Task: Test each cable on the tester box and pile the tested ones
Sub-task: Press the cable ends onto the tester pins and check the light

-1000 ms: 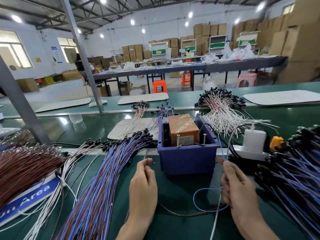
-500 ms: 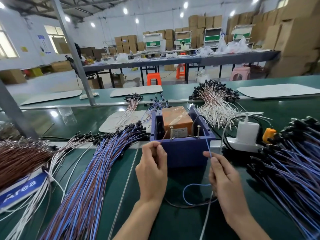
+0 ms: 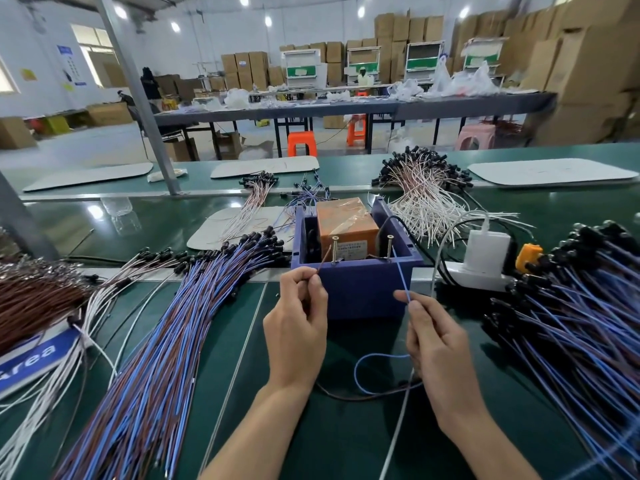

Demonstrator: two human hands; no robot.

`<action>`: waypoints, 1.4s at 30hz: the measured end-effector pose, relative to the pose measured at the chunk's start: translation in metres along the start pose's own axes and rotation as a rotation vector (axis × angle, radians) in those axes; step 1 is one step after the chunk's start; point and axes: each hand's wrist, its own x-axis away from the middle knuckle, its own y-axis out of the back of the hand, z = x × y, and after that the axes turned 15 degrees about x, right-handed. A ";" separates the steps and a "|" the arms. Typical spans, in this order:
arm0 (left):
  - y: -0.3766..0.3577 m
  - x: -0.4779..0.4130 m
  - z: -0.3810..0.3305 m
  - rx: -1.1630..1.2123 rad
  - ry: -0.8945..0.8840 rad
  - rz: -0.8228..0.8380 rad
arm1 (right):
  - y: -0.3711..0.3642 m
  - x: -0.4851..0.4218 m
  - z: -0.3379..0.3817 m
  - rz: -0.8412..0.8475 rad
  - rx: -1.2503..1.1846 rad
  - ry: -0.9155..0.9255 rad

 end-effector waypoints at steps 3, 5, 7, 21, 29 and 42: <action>0.000 0.000 0.000 -0.006 0.000 0.004 | 0.000 0.000 -0.001 0.004 -0.006 -0.004; 0.000 0.000 -0.001 -0.006 -0.004 0.005 | 0.000 0.000 -0.001 0.008 -0.008 -0.004; 0.000 0.000 -0.001 -0.009 -0.010 0.006 | 0.000 0.000 -0.001 0.010 -0.005 -0.005; 0.000 -0.001 0.000 -0.035 -0.029 0.006 | -0.001 0.000 0.001 -0.009 0.054 -0.008; -0.001 -0.001 0.001 -0.026 -0.025 0.013 | -0.001 0.001 0.000 -0.010 0.087 -0.003; 0.000 0.000 0.001 -0.028 -0.030 0.001 | 0.000 0.000 -0.001 -0.005 0.068 0.000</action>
